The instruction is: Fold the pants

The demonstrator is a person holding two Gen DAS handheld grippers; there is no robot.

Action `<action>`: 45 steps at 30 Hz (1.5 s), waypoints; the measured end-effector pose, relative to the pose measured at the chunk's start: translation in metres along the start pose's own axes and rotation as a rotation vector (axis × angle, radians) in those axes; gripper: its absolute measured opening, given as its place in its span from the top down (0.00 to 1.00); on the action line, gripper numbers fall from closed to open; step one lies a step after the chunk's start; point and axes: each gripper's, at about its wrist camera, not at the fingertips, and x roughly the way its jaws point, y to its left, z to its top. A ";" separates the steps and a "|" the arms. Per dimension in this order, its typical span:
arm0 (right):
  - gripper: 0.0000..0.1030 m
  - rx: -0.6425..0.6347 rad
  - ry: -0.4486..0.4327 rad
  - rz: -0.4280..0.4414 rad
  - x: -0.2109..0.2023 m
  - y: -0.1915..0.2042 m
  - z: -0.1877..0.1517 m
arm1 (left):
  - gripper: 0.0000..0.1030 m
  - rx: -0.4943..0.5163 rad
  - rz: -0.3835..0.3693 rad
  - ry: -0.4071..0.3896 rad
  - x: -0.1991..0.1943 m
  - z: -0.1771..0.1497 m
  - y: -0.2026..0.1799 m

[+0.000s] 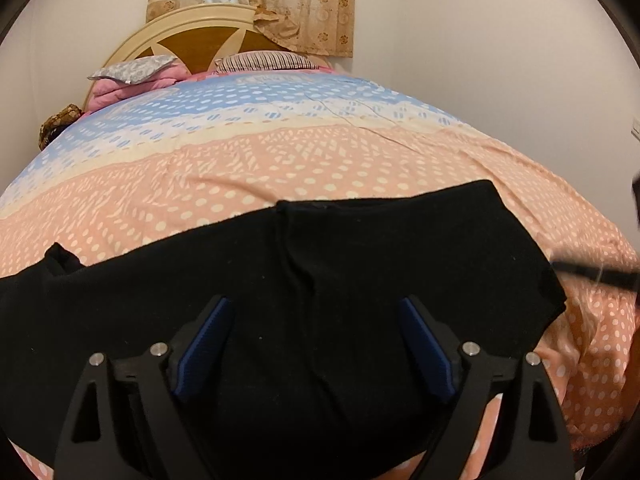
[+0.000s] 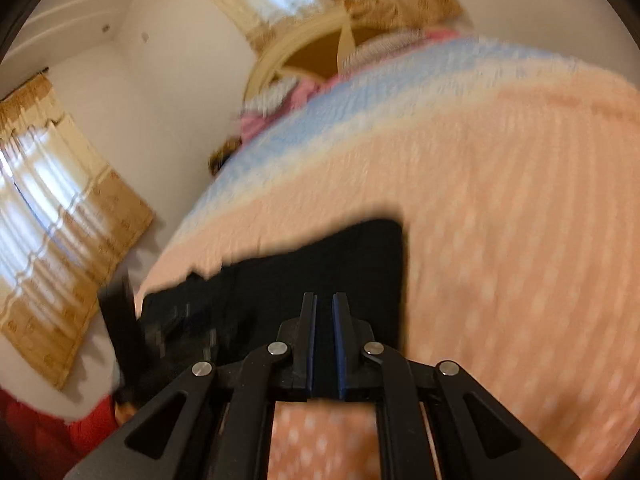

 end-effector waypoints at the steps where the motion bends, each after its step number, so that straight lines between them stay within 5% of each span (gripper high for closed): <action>1: 0.93 -0.002 0.040 -0.020 0.007 -0.002 -0.011 | 0.12 0.002 -0.001 0.001 0.000 0.000 0.000; 7: 0.94 0.113 0.029 -0.042 0.016 -0.017 -0.024 | 0.12 -0.008 -0.030 0.030 -0.009 0.004 0.011; 12: 0.91 -0.042 -0.033 -0.083 0.004 0.029 -0.014 | 0.12 -0.065 0.025 -0.016 -0.040 -0.003 0.057; 17: 0.91 -0.117 -0.037 0.006 0.043 0.080 -0.005 | 0.12 -0.201 0.200 -0.009 -0.064 -0.027 0.132; 23: 0.90 -0.226 0.045 -0.067 0.122 0.127 -0.027 | 0.12 -0.430 0.446 -0.089 -0.115 -0.058 0.236; 27: 0.90 -0.182 0.004 -0.067 0.127 0.123 -0.030 | 0.12 -0.598 0.577 -0.144 -0.142 -0.083 0.295; 33: 0.90 0.021 0.031 0.063 0.127 0.094 -0.023 | 0.14 -0.869 0.514 -0.175 -0.140 -0.122 0.340; 45: 0.90 0.001 0.028 0.025 0.125 0.100 -0.027 | 0.28 -0.892 0.433 -0.227 -0.124 -0.120 0.343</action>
